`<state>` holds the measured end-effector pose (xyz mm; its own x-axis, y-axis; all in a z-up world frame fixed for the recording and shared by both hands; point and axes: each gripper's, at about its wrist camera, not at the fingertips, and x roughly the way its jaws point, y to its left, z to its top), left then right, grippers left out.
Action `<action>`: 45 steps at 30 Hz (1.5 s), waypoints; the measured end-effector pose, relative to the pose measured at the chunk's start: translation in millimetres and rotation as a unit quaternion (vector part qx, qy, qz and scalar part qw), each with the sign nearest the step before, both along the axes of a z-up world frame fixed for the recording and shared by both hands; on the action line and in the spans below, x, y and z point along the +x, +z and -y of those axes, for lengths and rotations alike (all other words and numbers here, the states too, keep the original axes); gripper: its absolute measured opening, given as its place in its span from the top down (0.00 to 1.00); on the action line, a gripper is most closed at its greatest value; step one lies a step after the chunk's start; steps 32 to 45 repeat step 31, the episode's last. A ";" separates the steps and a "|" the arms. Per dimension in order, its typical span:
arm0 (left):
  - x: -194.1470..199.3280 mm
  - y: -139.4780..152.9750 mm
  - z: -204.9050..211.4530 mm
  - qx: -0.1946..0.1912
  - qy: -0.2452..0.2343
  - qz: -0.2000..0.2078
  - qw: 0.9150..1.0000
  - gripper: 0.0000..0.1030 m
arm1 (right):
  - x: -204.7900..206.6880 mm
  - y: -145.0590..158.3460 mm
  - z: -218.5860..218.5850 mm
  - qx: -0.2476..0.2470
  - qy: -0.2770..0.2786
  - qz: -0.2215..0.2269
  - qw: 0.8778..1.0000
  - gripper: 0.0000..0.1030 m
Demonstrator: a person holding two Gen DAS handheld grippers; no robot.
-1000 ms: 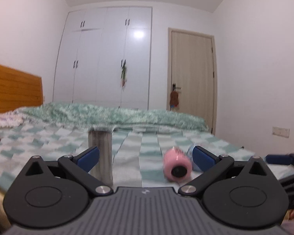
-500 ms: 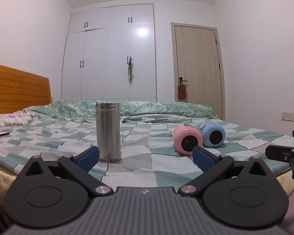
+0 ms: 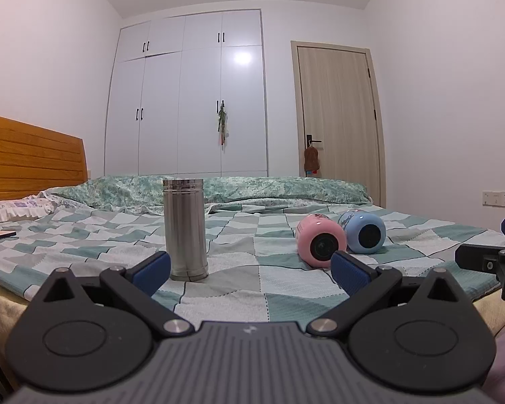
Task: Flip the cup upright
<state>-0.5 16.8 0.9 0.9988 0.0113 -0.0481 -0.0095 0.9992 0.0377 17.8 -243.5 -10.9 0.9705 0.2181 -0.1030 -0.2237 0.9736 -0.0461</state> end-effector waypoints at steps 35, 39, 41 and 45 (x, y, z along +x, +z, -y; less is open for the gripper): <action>-2.5 1.0 -1.2 -0.005 -0.006 0.007 1.000 0.00 | -0.7 -0.2 0.2 0.001 0.000 0.001 1.000 0.00; -2.5 1.0 -1.2 -0.005 -0.006 0.007 1.000 0.00 | -0.7 -0.2 0.2 0.001 0.000 0.001 1.000 0.00; -2.5 1.0 -1.2 -0.005 -0.006 0.007 1.000 0.00 | -0.7 -0.2 0.2 0.001 0.000 0.001 1.000 0.00; -2.5 1.0 -1.2 -0.005 -0.006 0.007 1.000 0.00 | -0.7 -0.2 0.2 0.001 0.000 0.001 1.000 0.00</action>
